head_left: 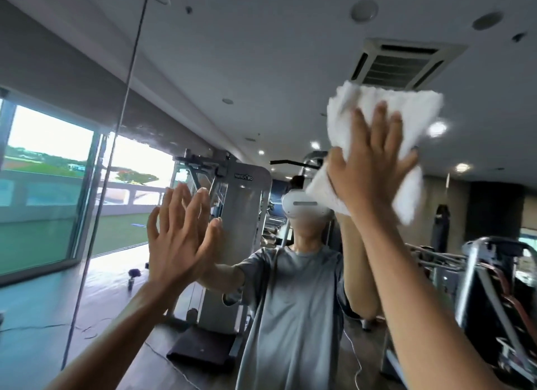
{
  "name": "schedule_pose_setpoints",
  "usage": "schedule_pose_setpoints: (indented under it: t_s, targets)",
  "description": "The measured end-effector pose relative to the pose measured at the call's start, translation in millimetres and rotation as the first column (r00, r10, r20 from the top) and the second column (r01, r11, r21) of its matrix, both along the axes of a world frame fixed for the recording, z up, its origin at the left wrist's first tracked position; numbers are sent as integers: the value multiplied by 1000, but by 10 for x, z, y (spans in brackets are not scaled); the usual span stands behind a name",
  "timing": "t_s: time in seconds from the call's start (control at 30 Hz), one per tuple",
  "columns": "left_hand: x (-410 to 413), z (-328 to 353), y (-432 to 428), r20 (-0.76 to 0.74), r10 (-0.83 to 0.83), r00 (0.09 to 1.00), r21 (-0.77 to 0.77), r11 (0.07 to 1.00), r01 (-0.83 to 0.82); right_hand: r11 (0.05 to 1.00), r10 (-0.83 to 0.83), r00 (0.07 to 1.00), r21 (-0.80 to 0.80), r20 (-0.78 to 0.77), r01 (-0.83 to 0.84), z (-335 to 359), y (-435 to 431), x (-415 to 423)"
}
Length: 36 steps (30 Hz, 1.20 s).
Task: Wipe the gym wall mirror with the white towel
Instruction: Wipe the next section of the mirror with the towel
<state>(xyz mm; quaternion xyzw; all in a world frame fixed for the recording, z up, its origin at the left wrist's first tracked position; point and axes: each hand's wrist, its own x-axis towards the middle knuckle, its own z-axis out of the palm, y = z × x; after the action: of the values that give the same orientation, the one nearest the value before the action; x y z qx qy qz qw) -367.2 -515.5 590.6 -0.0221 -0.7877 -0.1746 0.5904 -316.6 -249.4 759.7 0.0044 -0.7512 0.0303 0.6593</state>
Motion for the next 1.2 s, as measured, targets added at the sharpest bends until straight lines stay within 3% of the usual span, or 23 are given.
schedule_pose_setpoints:
  t_s: [0.13, 0.17, 0.23, 0.3, 0.33, 0.47, 0.57, 0.63, 0.67, 0.77, 0.83, 0.87, 0.93, 1.0, 1.07, 1.13, 1.2]
  targets:
    - [-90, -147, -297, -6, 24, 1000, 90, 996, -24, 938, -10, 1000, 347, -5, 11, -205, -657, -200]
    - [-99, -211, -398, 5, 24, 1000, 138, 990, -25, 877, 1, 1000, 480, 13, -7, -390, -724, -227]
    - [-90, -312, -583, 38, 27, 999, 168, 985, -33, 654, 30, 998, 754, 56, -62, -714, -683, -223]
    - [-74, -368, -733, 63, 32, 997, 99, 994, -38, 456, 50, 990, 878, 136, -143, -716, -488, -192]
    - [-72, -372, -770, 67, 34, 997, 72, 997, -38, 464, 63, 988, 872, 143, -156, -583, -408, -182]
    - [-103, -380, -752, 62, 39, 997, 78, 996, -43, 844, 95, 991, 520, 92, -129, 115, -583, -164]
    - [-133, -399, -710, 36, 29, 999, 98, 995, -33, 931, 64, 998, 360, 11, -64, 112, -1114, -262]
    - [-140, -378, -717, 16, 26, 1000, 94, 995, -28, 888, 82, 996, 453, 23, -83, -154, -1509, -357]
    - [-140, -371, -721, 10, 23, 1000, 98, 995, -24, 822, 108, 993, 558, 50, -117, -343, -1697, -391]
    - [-133, -421, -729, -2, 7, 1000, 113, 994, -6, 497, 61, 981, 846, 184, -190, -777, -1956, -377]
    - [-135, -471, -739, -3, -5, 1000, 98, 995, 5, 412, 29, 972, 883, 235, -226, -573, -1871, -378]
    - [-140, -481, -746, -12, -2, 1000, 96, 995, 3, 441, 53, 974, 870, 219, -220, -354, -1849, -386]
    - [-156, -461, -739, -23, -5, 1000, 109, 994, 8, 604, 78, 988, 782, 132, -153, 144, -1851, -414]
    - [-185, -465, -730, -29, -2, 1000, 134, 991, 6, 775, 98, 992, 619, 83, -128, 474, -1914, -407]
    - [-217, -494, -755, -31, 9, 999, 130, 992, -5, 876, 109, 993, 467, 52, -121, 466, -2103, -436]
    - [-228, -492, -782, -36, 9, 999, 107, 994, -5, 872, 136, 990, 470, 42, -139, 222, -2366, -439]
    - [-241, -483, -787, -52, 6, 999, 108, 994, 0, 679, 126, 977, 703, 173, -212, -118, -2655, -464]
